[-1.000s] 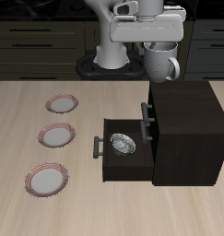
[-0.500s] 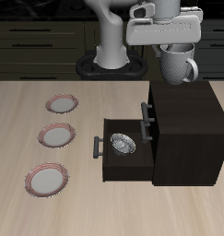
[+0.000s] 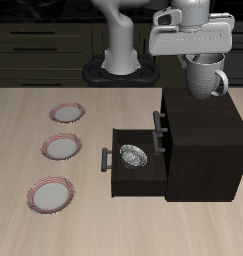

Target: Place the porcelain mug on top of the cabinet

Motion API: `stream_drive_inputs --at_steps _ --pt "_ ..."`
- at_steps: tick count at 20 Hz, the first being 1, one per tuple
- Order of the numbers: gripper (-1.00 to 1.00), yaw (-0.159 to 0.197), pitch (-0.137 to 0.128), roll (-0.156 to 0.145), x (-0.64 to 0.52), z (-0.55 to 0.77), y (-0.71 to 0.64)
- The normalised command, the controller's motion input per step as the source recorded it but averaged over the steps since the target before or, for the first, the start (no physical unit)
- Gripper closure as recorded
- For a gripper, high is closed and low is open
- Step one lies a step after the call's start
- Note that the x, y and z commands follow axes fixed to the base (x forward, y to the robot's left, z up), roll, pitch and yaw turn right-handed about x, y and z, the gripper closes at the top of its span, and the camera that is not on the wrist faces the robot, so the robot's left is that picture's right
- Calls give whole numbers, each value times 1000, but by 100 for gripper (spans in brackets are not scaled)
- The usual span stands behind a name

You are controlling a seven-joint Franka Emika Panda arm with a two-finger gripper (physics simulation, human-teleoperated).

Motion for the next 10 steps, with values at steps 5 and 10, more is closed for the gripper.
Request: stream_drive_inputs --at_steps 5,10 --pt "100 7 4 15 71 -60 252" --pt "100 0 3 -4 72 -35 91"
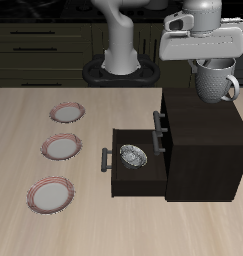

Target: Place the porcelain mug on top of the cabinet

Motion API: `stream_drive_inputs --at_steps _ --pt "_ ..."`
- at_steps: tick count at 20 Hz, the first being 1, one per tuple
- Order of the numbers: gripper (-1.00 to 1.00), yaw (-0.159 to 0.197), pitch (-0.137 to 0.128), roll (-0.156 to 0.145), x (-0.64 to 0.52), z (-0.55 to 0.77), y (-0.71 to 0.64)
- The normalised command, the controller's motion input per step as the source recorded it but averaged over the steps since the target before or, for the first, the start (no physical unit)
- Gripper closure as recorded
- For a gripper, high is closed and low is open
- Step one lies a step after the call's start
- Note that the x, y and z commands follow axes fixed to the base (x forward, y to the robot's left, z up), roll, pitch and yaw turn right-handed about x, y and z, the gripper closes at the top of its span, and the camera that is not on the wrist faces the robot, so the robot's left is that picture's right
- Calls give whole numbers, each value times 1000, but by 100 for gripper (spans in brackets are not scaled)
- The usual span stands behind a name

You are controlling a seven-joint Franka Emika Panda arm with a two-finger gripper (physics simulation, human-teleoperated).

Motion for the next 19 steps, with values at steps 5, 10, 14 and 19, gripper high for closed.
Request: stream_drive_inputs --at_steps 5,10,14,19 --pt "100 6 10 -38 89 -97 -24" --pt "-100 0 6 10 -11 -71 -49" --pt "-100 24 -5 12 -42 -41 -34" --pt "-100 15 1 11 -78 -54 -46"
